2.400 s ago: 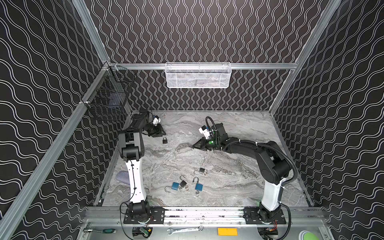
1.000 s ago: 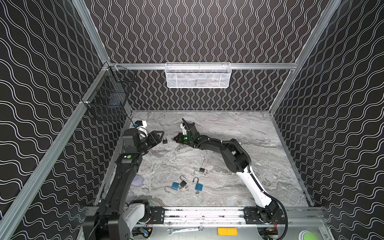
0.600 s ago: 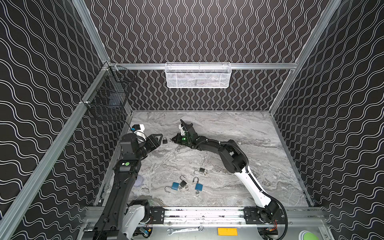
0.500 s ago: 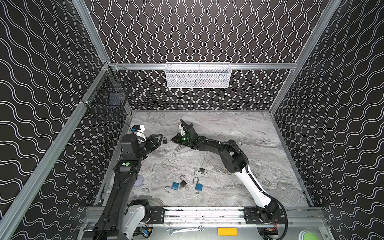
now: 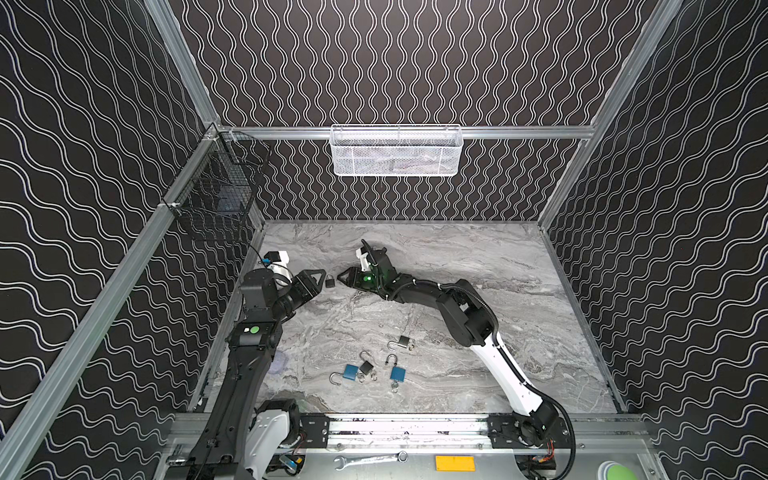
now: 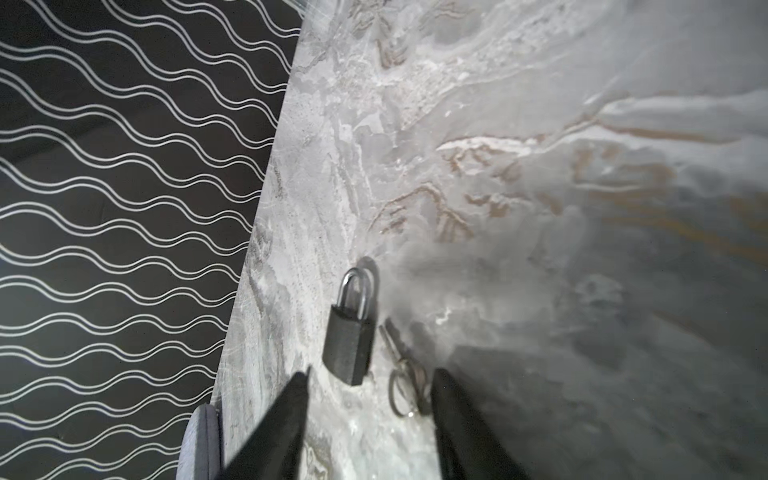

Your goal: Lock with the key

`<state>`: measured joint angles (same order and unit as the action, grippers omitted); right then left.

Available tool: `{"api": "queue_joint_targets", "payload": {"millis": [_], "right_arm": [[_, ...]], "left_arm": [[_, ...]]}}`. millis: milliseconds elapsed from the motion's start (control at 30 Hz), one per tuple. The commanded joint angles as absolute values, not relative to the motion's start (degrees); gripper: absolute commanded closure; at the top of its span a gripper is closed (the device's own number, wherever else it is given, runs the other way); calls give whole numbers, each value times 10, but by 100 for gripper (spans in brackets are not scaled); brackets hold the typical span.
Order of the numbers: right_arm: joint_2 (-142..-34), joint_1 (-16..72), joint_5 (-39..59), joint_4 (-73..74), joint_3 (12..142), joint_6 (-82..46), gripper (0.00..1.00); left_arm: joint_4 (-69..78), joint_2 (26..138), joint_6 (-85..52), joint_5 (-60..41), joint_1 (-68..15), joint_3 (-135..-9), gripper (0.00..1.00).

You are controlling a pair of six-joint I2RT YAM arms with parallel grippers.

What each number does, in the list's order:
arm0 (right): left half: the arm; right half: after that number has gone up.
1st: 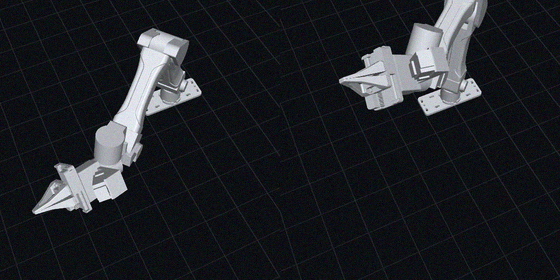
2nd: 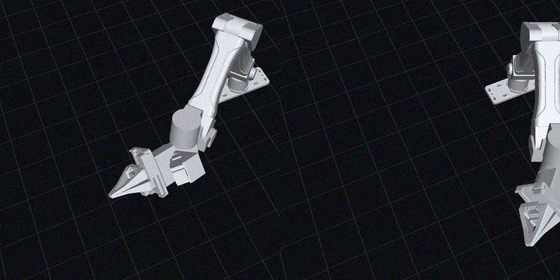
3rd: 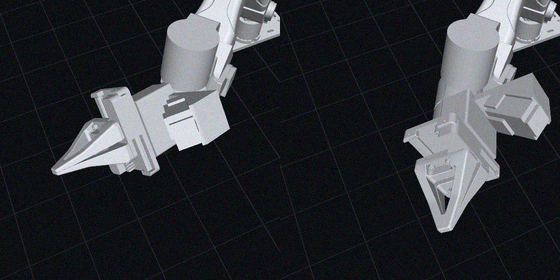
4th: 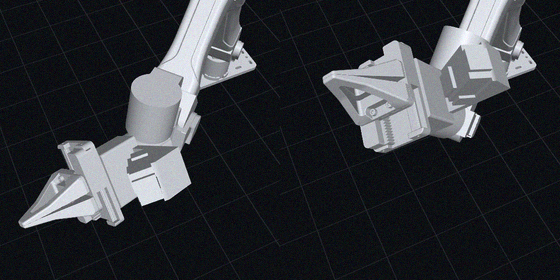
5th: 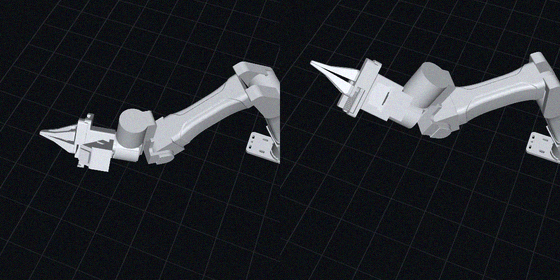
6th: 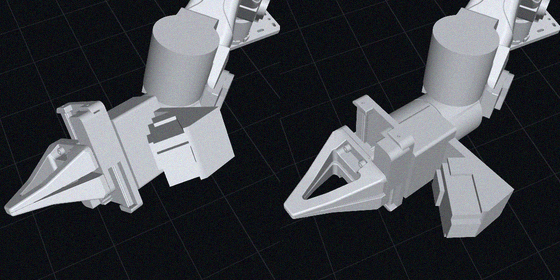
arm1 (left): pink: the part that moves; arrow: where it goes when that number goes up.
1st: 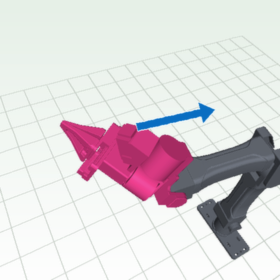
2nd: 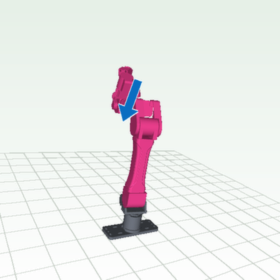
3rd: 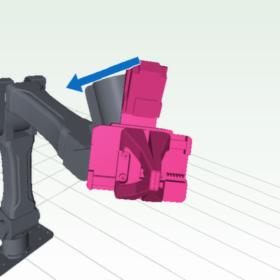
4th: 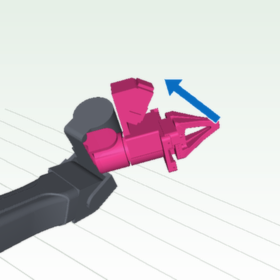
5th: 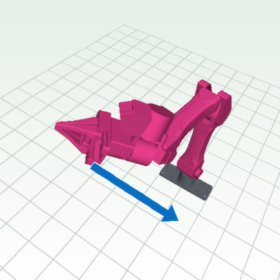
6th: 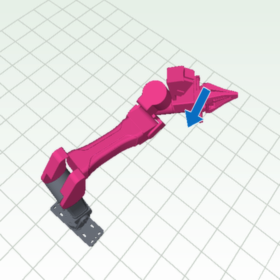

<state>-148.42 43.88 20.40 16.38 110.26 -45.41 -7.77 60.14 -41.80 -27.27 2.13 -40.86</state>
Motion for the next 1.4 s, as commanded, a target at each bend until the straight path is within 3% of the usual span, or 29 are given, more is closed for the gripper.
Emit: {"api": "queue_joint_targets", "payload": {"millis": [0, 100, 133, 267, 367, 567, 800, 1133, 1367], "right_arm": [[-1472, 438, 196, 143, 1093, -455, 32], [-1456, 438, 193, 147, 1076, -452, 2], [-1448, 438, 191, 149, 1069, -449, 0], [-1415, 433, 185, 136, 1048, -440, 0], [-1377, 427, 184, 126, 1018, -431, 0], [-1271, 412, 139, 23, 936, -393, 0], [-1107, 387, 43, -76, 759, -388, 0], [-841, 378, -50, -113, 489, -483, 0], [-715, 384, -72, -156, 393, -501, 0]], "left_arm": [[-87, 596, -414, -270, 21, -404, 47], [-112, 586, -405, -267, 22, -404, 44], [-120, 580, -402, -266, 21, -403, 44], [-153, 554, -388, -261, 22, -398, 39], [-186, 533, -378, -258, 22, -396, 15], [-235, 498, -371, -242, 22, -386, 2], [-297, 464, -433, -194, 23, -362, 1], [-345, 483, -416, -197, 24, -327, 1], [-324, 567, -382, -273, 20, -325, 1]]}}
